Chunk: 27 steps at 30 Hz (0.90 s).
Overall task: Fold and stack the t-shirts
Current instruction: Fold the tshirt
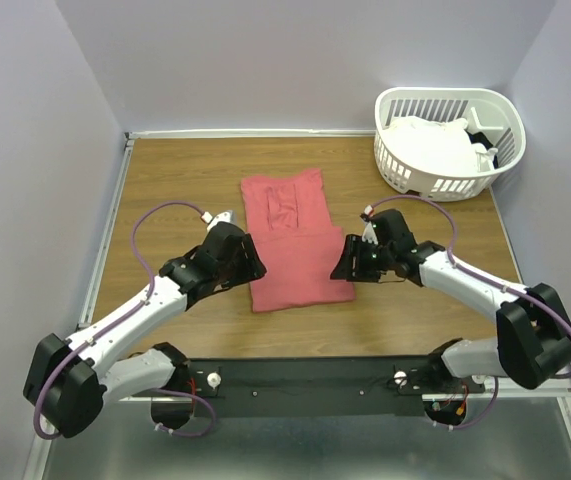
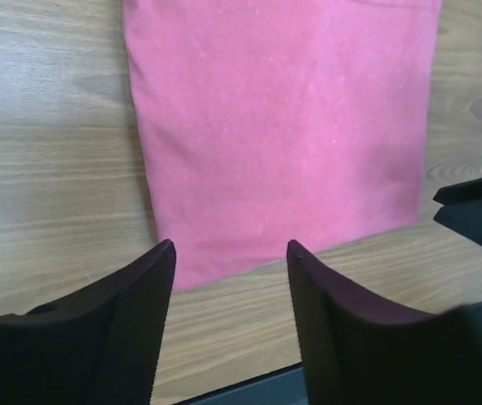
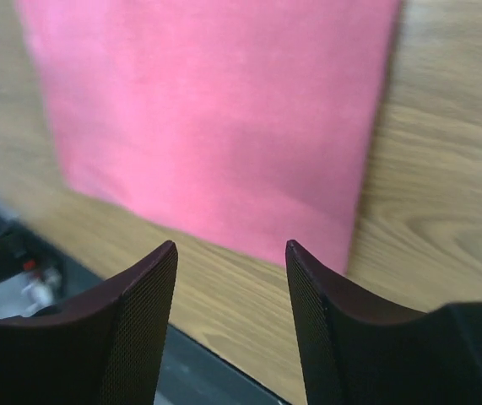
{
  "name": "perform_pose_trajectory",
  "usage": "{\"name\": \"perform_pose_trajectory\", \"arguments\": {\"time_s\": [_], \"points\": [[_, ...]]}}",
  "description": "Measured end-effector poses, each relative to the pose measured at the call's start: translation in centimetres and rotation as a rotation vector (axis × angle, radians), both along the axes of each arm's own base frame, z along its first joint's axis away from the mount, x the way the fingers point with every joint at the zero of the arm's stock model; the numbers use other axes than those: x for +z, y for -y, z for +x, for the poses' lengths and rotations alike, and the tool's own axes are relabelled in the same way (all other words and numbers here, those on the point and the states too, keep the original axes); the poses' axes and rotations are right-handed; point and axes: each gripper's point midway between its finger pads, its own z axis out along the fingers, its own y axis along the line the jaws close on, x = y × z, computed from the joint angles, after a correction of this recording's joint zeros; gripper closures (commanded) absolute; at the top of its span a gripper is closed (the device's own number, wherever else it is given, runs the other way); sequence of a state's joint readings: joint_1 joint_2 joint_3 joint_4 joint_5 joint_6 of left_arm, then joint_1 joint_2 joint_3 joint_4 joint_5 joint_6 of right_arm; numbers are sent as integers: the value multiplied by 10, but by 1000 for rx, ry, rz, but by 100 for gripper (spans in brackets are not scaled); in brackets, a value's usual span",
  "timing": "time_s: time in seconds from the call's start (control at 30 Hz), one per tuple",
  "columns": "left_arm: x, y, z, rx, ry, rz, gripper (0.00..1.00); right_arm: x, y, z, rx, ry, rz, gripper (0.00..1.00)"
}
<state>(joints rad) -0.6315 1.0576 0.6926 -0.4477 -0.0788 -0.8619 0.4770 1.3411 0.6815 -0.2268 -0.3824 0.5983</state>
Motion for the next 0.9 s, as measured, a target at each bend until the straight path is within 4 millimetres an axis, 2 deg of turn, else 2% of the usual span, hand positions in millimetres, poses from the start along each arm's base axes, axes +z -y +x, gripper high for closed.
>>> {"name": "perform_pose_trajectory", "arguments": {"time_s": [0.07, 0.13, 0.3, 0.43, 0.7, 0.83, 0.9], "points": [[4, -1, -2, 3, 8, 31, 25, 2, 3, 0, -16, 13, -92, 38], [2, -3, -7, -1, -1, 55, 22, -5, 13, -3, -43, 9, -196, 38], [-7, -7, -20, -6, -35, 110, 22, -33, 38, -22, -59, -67, -388, 40], [-9, -6, -25, -12, -43, 126, 23, -48, 49, -30, -60, -116, -479, 43], [-20, -2, -30, -26, -69, 153, 22, -53, 43, -27, -38, -119, -522, 46], [-28, -5, -33, -27, -85, 170, 24, -54, 39, -27, -28, -113, -537, 52], [-31, -6, -35, -28, -92, 176, 25, -55, 38, -27, -29, -113, -539, 60]]}}
